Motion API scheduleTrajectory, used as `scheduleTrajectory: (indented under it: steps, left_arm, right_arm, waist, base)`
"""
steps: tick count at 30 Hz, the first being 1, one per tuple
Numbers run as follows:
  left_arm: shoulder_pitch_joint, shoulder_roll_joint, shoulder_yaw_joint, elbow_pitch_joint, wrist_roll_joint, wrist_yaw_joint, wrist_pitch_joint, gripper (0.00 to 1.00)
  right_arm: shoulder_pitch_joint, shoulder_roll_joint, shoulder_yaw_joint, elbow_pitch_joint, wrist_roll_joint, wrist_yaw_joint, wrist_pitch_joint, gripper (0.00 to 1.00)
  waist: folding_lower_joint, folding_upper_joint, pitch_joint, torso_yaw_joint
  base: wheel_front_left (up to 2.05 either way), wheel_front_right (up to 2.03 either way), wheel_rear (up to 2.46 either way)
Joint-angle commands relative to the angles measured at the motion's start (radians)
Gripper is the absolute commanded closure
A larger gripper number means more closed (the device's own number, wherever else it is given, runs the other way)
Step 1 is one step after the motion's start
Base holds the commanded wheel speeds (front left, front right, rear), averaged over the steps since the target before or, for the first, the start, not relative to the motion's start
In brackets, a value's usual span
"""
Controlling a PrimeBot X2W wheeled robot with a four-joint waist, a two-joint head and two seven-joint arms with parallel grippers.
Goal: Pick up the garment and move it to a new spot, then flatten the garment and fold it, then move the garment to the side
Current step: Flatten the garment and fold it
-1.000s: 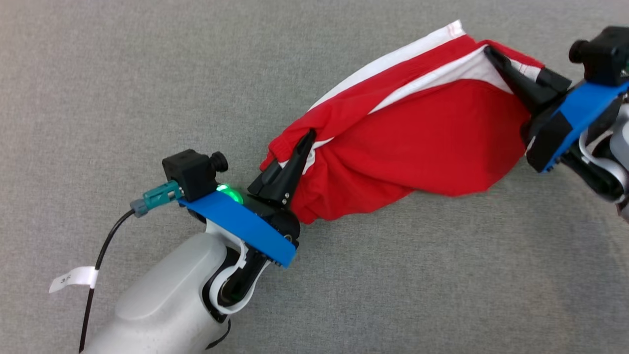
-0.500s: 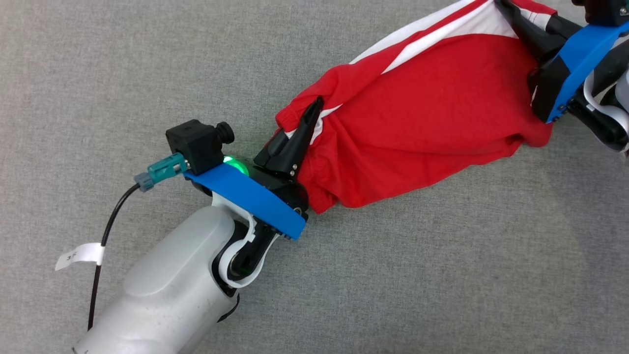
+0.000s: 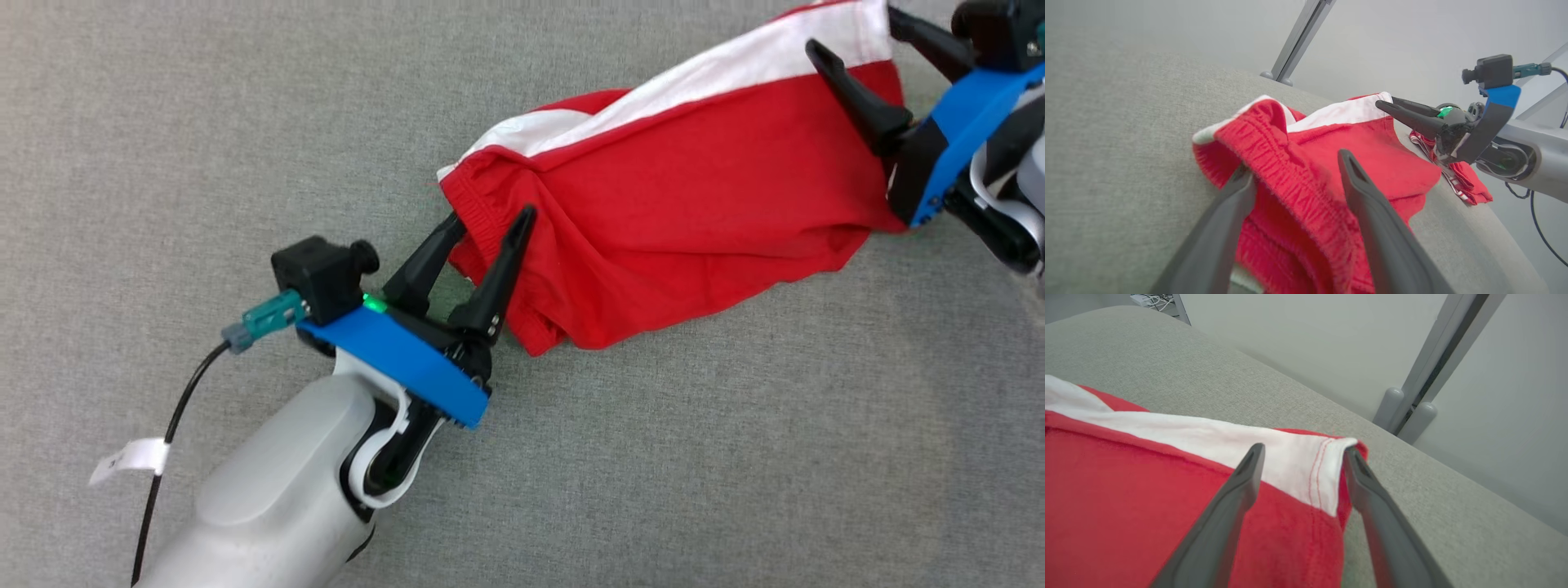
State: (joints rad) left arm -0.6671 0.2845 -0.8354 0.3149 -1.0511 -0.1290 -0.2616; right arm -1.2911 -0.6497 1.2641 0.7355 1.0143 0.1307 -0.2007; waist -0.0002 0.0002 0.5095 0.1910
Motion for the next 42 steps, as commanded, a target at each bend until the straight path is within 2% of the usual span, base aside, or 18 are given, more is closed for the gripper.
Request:
scheduleTrajectory:
  steps: [1,6,9,11,16,21,30,37,39,40,41,42]
  left_arm:
    - [0.024,0.016,0.006,-0.005,0.016,-0.002,-0.005,0.00]
    - [0.095,0.046,0.029,-0.025,0.063,-0.002,-0.005,0.00]
    - [0.137,0.056,0.088,-0.042,0.120,-0.002,-0.005,0.00]
    - [0.161,0.058,0.151,-0.060,0.197,0.019,-0.005,0.00]
    - [0.256,0.013,0.351,-0.136,0.388,0.076,-0.005,0.00]
    - [0.344,-0.054,0.506,-0.198,0.541,0.096,-0.005,0.00]
    - [0.438,-0.185,0.713,-0.262,0.730,0.071,-0.004,0.00]
    - [0.467,-0.224,0.788,-0.260,0.791,0.049,-0.005,0.00]
    - [0.469,-0.231,0.799,-0.259,0.800,0.044,-0.005,0.00]
    - [0.471,-0.233,0.801,-0.260,0.802,0.043,-0.004,0.00]
    - [0.473,-0.234,0.803,-0.259,0.805,0.043,-0.005,0.00]
    - [0.475,-0.233,0.805,-0.258,0.808,0.044,-0.005,0.00]
  right_arm:
    - [0.031,-0.015,0.005,0.005,0.010,0.000,-0.011,0.00]
    - [0.081,-0.045,0.011,0.013,0.028,0.000,-0.024,0.00]
    - [0.108,-0.059,0.013,0.019,0.039,0.000,-0.033,0.00]
    - [0.123,-0.063,0.013,0.028,0.051,0.000,-0.040,0.00]
    - [0.143,-0.058,0.013,0.050,0.070,0.000,-0.048,0.00]
    - [0.152,-0.051,0.014,0.081,0.089,0.000,-0.044,0.00]
    - [0.162,-0.027,0.016,0.126,0.111,0.000,0.035,0.00]
    - [0.172,-0.012,0.017,0.135,0.128,0.000,0.119,0.00]
    - [0.174,-0.009,0.018,0.127,0.132,0.000,0.144,0.21]
    - [0.180,-0.005,0.019,0.123,0.141,0.000,0.163,0.80]
    - [0.192,-0.001,0.020,0.120,0.156,0.000,0.193,1.00]
    - [0.202,0.002,0.023,0.114,0.170,0.000,0.226,1.00]
  waist:
    - [0.0002,-0.0002,-0.020,-0.007]
    - [0.0002,-0.0002,-0.057,-0.004]
    - [0.0002,-0.0002,-0.073,0.001]
    - [0.0002,-0.0002,-0.080,0.003]
    - [0.0002,-0.0002,-0.087,0.010]
    - [0.0002,-0.0002,-0.087,0.020]
    - [0.0002,-0.0002,-0.078,0.040]
    - [0.0002,-0.0002,-0.070,0.050]
    - [0.0002,-0.0002,-0.068,0.051]
    - [0.0002,-0.0002,-0.068,0.051]
    - [0.0002,-0.0002,-0.069,0.051]
    - [0.0002,-0.0002,-0.070,0.050]
  base:
    - [0.00,0.00,0.00]
    - [0.00,0.00,0.00]
    - [0.00,0.00,0.00]
    - [0.00,0.00,0.00]
    - [0.00,0.00,0.00]
    - [0.00,0.00,0.00]
    - [0.00,0.00,0.00]
    - [0.00,0.00,0.00]
    - [0.00,0.00,0.00]
    - [0.00,0.00,0.00]
    - [0.00,0.00,0.00]
    - [0.00,0.00,0.00]
